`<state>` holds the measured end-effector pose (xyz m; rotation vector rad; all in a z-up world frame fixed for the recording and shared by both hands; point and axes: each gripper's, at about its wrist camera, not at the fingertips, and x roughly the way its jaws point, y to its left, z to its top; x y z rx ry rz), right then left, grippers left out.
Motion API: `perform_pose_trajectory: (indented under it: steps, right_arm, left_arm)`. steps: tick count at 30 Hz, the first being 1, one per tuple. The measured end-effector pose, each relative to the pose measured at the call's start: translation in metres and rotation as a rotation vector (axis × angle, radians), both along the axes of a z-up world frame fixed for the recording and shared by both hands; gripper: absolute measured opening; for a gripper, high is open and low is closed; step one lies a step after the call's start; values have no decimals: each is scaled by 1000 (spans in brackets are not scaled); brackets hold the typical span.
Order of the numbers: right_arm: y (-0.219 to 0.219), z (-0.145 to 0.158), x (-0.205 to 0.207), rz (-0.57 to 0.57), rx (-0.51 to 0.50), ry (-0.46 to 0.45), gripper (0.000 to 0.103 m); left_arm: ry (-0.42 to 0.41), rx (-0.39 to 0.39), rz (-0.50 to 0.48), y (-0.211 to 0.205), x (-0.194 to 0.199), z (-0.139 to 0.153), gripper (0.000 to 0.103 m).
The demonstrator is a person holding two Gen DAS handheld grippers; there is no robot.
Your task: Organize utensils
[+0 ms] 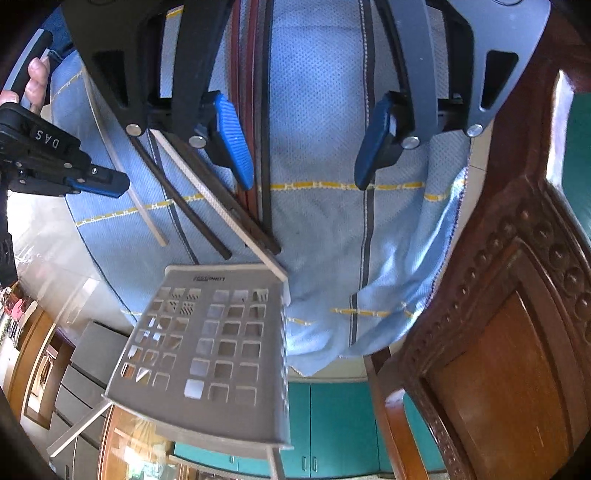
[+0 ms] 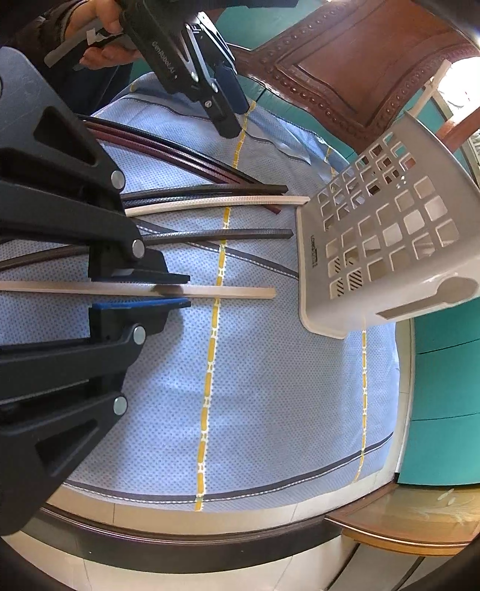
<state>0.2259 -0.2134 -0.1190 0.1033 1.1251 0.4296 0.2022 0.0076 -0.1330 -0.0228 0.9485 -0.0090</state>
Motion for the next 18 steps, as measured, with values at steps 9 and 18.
perform_pose_trajectory:
  steps: [9,18]
  right_arm:
    - [9,10,-8,39,-17,-63,7]
    - [2,6,-5,13,-69,-59,7]
  left_arm:
    - [32,-11,3,1,5,-9,59]
    - [70,-29,-29,-5,10,-21,53]
